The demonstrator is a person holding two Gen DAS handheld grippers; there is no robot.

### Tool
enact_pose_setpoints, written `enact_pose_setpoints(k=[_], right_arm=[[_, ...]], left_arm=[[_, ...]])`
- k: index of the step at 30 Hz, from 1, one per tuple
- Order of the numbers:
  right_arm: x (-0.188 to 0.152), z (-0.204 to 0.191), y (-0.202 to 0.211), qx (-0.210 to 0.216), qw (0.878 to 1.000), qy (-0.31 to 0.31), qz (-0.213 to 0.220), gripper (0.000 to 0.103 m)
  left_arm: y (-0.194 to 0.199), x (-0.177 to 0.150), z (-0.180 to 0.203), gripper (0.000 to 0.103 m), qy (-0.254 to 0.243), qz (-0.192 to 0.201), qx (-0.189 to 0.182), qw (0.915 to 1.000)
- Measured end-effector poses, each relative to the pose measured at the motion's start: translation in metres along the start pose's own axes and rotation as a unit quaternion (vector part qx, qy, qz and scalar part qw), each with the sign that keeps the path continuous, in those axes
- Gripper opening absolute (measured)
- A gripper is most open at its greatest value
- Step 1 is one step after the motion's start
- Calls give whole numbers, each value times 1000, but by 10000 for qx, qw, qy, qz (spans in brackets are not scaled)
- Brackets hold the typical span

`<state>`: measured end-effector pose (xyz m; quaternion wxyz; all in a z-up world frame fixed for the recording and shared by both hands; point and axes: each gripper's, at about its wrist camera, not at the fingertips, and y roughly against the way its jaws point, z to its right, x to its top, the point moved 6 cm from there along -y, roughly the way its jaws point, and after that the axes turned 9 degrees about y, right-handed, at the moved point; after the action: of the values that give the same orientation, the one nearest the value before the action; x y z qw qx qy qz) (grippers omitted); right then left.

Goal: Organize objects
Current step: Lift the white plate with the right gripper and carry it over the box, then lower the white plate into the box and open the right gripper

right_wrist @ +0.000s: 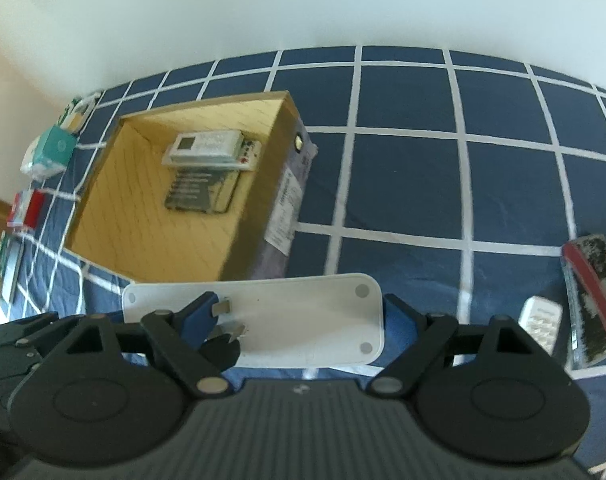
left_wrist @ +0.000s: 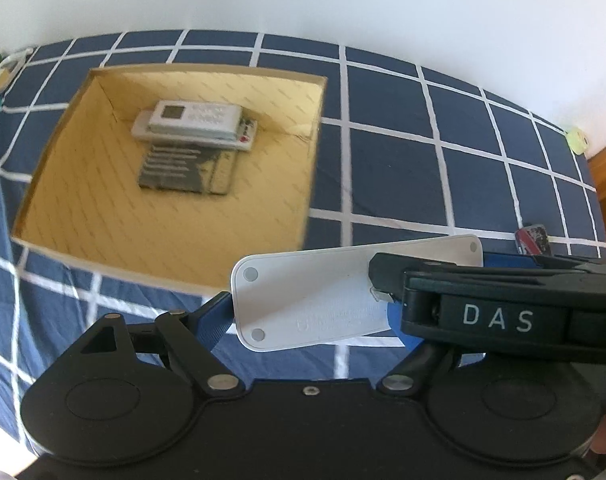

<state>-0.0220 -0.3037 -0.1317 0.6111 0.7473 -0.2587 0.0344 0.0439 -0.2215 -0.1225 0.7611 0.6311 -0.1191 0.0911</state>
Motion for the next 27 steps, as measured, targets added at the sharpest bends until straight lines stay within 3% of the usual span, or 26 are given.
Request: enact_pose_setpoints(k=[8,15,27], right_arm=[[24,-55,-17,-95,9991,-380,173,87],[50,-100,-36,-139,9985,-466,233,87],[98,-123,-85,-290,9975,-632,128,87]], left_arm=[[10,34,-53,82,-402,-5,-27,9992],[11,65,-96,82,-470,-8,-81,9989],[-32,125,-133,82,-604,-243,-222,9976]])
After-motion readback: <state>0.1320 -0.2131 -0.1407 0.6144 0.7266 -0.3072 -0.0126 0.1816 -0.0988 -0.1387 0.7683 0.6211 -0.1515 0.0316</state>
